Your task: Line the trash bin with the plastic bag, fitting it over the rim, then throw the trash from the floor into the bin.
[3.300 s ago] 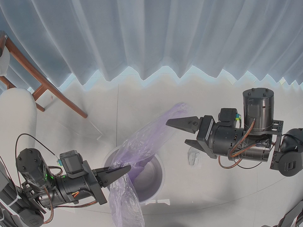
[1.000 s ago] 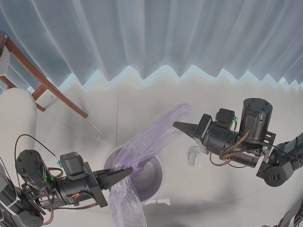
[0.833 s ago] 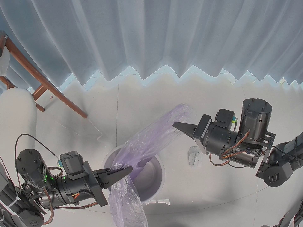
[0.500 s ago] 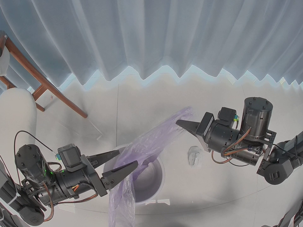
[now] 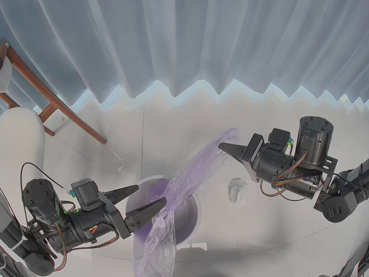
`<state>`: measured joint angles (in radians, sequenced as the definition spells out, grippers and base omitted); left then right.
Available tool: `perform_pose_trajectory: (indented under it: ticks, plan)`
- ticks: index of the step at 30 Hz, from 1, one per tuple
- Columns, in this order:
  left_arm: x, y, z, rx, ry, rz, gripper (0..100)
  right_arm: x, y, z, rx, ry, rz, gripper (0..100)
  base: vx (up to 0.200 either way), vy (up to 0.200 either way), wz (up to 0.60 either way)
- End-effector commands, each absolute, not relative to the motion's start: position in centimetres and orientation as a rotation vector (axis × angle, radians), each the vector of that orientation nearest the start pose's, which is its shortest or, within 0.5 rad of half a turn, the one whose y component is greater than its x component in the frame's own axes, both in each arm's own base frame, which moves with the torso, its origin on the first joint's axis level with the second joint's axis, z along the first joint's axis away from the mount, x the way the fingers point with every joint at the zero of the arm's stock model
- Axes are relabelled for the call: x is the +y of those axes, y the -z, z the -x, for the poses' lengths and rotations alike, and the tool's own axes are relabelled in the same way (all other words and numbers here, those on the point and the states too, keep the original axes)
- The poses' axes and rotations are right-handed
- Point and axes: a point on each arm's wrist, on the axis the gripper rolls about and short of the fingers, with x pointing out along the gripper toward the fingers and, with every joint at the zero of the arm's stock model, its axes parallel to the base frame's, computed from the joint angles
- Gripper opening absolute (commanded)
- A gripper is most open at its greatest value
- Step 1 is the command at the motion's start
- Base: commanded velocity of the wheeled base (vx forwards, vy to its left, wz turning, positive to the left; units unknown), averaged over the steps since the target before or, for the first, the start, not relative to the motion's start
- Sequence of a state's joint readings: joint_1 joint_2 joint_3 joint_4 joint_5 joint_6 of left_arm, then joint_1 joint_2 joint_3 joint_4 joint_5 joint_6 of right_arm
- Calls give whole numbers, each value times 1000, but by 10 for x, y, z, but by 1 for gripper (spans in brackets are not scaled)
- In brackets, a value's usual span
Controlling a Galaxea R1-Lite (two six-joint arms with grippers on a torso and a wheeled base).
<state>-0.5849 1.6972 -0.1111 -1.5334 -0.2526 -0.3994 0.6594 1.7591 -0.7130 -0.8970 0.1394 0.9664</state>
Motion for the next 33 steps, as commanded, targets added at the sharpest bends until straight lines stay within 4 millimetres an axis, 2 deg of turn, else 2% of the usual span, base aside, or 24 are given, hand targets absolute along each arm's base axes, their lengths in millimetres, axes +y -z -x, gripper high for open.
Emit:
perform_pose_trajectory:
  ticks: [1,7,10,15,24,33]
  plan:
    - [-119,-110,-165,260,830,354,100,192,-167,-244,516,-658,-873,0,0,0,0]
    - [-114,-104,-149,270,889,247,100,193,-165,-245,519,-656,-872,0,0,0,0]
    - [-114,-102,-148,274,905,193,100,192,-166,-245,517,-656,-873,0,0,0,0]
    - [-118,-105,-140,269,987,170,100,192,-164,-245,524,-652,-871,0,0,0,0]
    - [-121,-103,-136,300,1055,167,100,194,-161,-247,530,-648,-869,0,0,0,0]
    - [-121,-87,-137,431,1027,147,100,193,-166,-246,516,-656,-876,0,0,0,0]
